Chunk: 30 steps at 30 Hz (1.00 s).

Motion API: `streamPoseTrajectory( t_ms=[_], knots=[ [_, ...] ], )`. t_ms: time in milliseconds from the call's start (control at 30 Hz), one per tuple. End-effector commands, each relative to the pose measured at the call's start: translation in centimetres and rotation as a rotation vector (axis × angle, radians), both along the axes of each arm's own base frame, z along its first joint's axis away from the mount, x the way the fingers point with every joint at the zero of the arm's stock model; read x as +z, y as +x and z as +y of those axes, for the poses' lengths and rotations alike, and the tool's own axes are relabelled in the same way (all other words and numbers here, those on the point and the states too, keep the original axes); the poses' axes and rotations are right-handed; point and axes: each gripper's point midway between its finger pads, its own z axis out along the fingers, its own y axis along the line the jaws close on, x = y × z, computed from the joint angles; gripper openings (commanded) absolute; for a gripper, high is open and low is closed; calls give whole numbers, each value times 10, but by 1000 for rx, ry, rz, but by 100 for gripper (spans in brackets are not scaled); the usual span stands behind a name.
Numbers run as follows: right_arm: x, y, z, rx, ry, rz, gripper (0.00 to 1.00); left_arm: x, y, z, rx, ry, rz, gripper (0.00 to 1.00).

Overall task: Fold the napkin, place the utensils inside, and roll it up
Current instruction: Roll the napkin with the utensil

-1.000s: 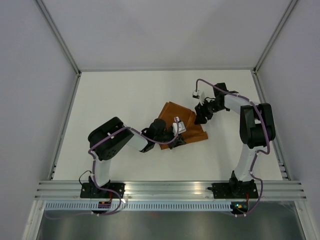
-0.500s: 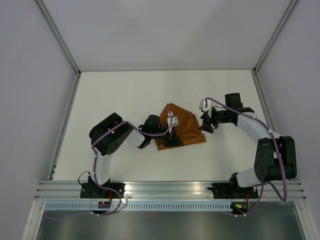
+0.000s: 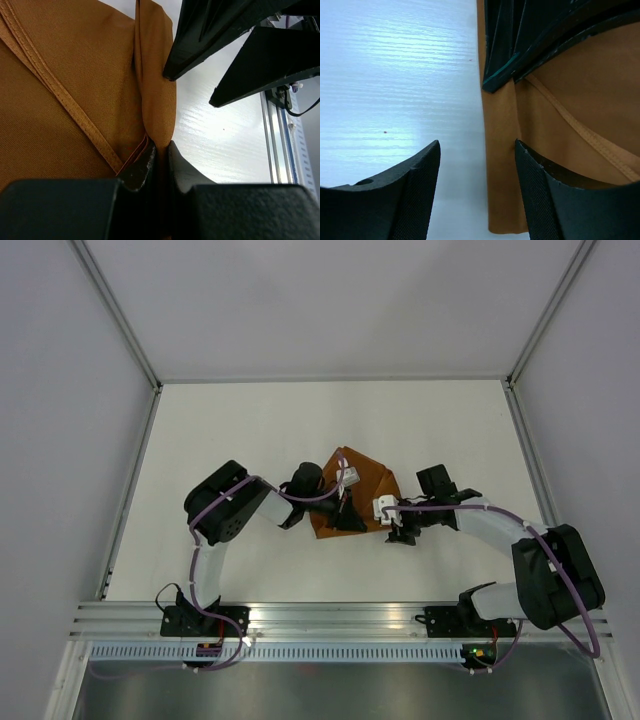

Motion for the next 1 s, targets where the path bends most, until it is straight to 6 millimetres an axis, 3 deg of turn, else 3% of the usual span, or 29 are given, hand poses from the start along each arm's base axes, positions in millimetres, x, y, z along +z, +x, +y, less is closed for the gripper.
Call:
streamPoseTrajectory(
  t_ms=[0, 667, 867, 967],
  knots=[
    [9, 19, 10, 58, 21, -141, 67, -57, -30, 24, 8, 194, 216, 2],
    [-26, 9, 14, 138, -155, -138, 58, -58, -33, 24, -16, 212, 247, 2],
    [-35, 9, 20, 116, -191, -129, 38, -59, -32, 26, -17, 214, 253, 2],
    [-37, 9, 20, 105, -207, -114, 20, -57, -32, 27, -18, 208, 252, 2]
  ],
)
